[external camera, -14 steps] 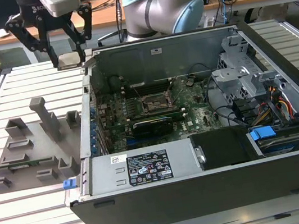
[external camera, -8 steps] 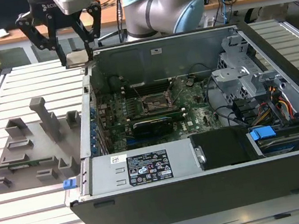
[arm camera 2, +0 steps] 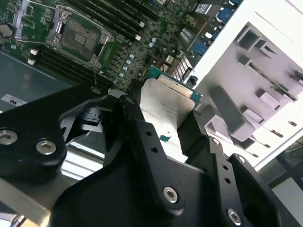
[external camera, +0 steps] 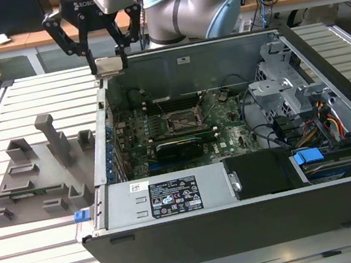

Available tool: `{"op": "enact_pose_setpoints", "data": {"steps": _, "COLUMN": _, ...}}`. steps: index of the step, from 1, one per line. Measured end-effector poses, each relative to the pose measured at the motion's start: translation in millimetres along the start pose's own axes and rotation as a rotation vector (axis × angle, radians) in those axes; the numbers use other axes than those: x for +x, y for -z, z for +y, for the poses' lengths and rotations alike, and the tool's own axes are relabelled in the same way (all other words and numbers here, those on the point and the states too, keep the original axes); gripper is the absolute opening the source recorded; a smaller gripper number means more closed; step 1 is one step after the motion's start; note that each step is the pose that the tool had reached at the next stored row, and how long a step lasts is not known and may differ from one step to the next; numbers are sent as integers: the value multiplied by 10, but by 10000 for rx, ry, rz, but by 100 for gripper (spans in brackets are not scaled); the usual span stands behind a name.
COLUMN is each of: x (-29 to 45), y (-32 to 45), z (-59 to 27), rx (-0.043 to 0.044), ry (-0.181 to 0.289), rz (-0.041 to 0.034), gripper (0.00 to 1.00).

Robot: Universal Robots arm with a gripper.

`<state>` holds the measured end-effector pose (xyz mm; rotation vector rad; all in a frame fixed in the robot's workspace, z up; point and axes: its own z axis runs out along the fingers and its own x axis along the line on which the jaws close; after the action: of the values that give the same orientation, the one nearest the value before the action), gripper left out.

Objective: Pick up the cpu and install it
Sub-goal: 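Pick up the cpu and move it towards the insertion slot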

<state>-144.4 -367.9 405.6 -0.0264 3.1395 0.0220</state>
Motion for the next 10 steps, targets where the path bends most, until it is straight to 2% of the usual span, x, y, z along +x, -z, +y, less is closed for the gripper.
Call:
{"op": "enact_pose_setpoints", "data": {"steps": 4, "x": -72, "y": -14, "z": 0, "rx": 0, "ry": 1, "rz": 9, "gripper": 55}}
{"op": "enact_pose_setpoints", "data": {"steps": 7, "x": -163, "y": -33, "z": -1, "rx": -1, "ry": 0, "rz": 15, "gripper": 55}}
{"op": "enact_pose_setpoints", "data": {"steps": 10, "x": -219, "y": -43, "z": -2, "rx": -1, "ry": 1, "rz": 19, "gripper": 55}}
